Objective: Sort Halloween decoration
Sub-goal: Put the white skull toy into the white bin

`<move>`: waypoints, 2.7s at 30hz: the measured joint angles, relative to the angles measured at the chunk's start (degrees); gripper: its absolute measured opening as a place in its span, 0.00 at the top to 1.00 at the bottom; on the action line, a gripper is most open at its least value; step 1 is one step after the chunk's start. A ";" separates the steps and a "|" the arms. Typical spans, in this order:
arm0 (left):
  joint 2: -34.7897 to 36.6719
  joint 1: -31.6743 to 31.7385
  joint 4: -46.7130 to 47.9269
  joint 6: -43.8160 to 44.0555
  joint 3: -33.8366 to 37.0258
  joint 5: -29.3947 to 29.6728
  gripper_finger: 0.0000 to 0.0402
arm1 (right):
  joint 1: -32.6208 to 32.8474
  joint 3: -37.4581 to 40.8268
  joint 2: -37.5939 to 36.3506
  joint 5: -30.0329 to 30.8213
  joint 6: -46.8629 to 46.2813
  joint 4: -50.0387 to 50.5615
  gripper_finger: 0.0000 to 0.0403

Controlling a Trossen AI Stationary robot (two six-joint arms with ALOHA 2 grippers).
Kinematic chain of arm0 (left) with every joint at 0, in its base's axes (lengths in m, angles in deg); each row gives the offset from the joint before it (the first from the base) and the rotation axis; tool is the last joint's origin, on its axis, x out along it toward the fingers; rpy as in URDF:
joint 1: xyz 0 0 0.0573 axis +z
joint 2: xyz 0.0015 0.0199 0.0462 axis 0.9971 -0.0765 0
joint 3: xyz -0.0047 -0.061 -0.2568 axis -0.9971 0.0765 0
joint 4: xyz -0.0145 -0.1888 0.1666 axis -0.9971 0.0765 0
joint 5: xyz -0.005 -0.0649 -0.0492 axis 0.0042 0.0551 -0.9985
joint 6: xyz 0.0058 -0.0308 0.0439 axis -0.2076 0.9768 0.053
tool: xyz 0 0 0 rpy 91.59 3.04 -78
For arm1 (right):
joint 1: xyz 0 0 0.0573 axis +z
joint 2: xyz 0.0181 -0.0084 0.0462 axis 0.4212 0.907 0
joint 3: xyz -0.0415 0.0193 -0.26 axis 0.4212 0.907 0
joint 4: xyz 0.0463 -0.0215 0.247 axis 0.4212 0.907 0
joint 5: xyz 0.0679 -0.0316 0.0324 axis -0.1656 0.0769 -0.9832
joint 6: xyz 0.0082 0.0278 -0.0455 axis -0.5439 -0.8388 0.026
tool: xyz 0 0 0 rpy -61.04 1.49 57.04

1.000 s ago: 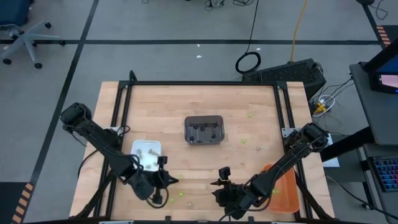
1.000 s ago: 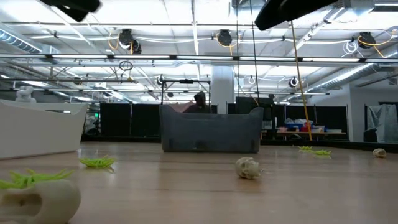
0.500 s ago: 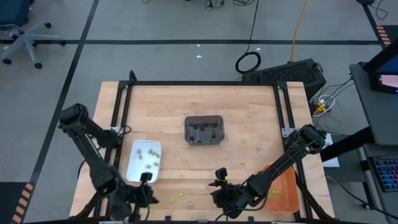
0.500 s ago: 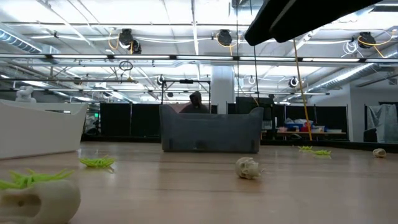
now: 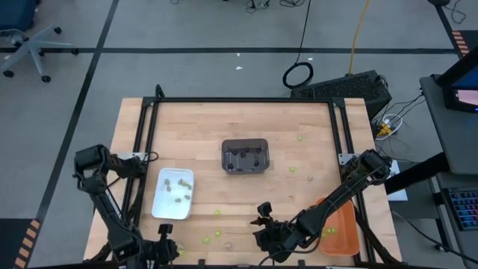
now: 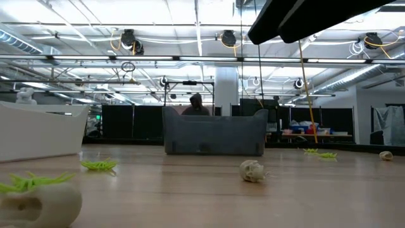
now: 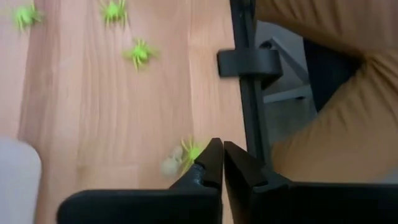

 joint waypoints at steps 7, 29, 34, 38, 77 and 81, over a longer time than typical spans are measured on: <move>-3.22 -1.47 3.77 2.20 0.00 1.97 0.78 | 0.00 0.00 -0.01 0.00 0.42 0.04 0.59; -6.38 -1.25 5.46 -3.70 0.11 3.84 0.66 | 0.00 0.00 -0.04 0.00 1.27 0.04 0.59; -6.38 -0.97 5.29 -3.99 0.67 4.16 0.66 | 0.00 0.00 -0.04 0.00 1.27 0.04 0.59; -7.08 -0.95 5.13 -4.06 1.24 3.94 0.66 | 0.00 0.00 -0.04 0.00 1.27 0.04 0.59; -9.59 1.97 1.20 -6.90 0.57 12.02 0.93 | 0.01 0.00 -0.10 0.17 1.71 0.04 0.59; -9.40 2.58 1.49 -12.39 -0.91 14.22 0.93 | 0.00 0.00 -0.10 0.20 1.71 0.04 0.59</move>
